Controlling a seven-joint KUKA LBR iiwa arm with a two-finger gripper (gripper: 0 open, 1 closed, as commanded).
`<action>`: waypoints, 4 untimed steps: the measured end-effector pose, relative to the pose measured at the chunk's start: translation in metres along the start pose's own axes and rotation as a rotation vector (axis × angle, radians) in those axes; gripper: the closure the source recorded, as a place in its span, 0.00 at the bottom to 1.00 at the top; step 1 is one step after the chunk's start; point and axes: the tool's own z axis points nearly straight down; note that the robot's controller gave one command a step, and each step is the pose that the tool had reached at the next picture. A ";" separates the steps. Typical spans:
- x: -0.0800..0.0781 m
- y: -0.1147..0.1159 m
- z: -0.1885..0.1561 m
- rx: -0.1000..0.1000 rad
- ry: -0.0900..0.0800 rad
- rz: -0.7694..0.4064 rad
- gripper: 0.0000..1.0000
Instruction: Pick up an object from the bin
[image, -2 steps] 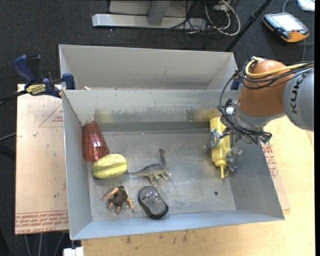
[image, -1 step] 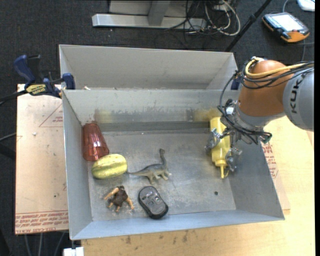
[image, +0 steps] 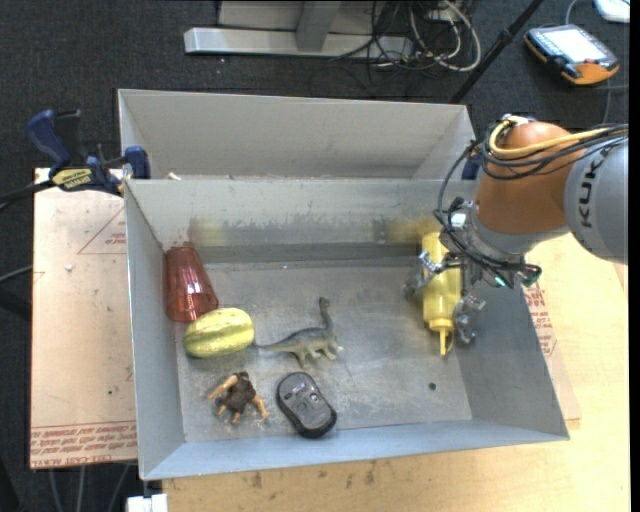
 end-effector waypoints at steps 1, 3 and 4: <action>0.000 0.000 0.001 0.000 0.001 -0.003 1.00; 0.000 0.000 0.001 0.000 0.002 -0.003 1.00; 0.000 0.000 0.001 0.000 0.002 -0.003 1.00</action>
Offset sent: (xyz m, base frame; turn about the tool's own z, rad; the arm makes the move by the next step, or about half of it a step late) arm 0.0000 0.0000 0.0000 0.0000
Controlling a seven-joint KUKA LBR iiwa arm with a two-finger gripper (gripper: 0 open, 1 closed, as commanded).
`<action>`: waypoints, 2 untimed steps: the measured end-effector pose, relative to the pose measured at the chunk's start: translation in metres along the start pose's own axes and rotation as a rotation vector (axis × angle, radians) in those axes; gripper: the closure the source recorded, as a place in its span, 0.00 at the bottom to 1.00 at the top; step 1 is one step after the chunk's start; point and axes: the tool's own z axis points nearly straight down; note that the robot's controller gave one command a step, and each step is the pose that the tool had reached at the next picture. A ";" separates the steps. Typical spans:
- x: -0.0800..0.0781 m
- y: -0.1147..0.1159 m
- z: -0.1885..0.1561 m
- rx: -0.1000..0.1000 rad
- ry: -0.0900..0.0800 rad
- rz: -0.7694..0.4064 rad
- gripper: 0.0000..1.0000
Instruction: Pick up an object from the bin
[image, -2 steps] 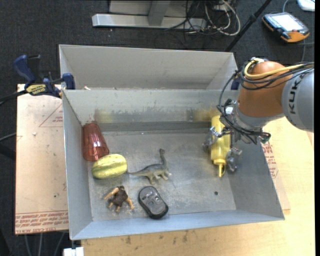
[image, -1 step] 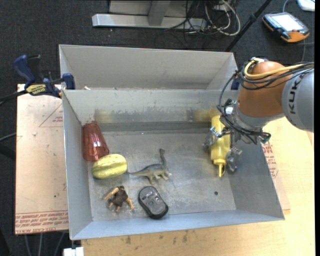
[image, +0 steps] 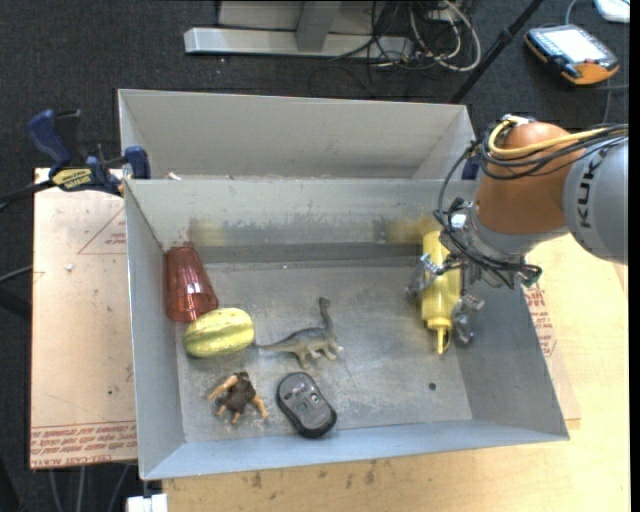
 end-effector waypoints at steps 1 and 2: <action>0.003 0.008 -0.035 0.002 0.004 0.000 1.00; -0.009 0.028 -0.007 -0.007 0.010 -0.870 1.00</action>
Offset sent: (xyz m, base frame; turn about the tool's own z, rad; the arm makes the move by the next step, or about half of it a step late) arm -0.0144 0.0238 -0.0089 -0.8910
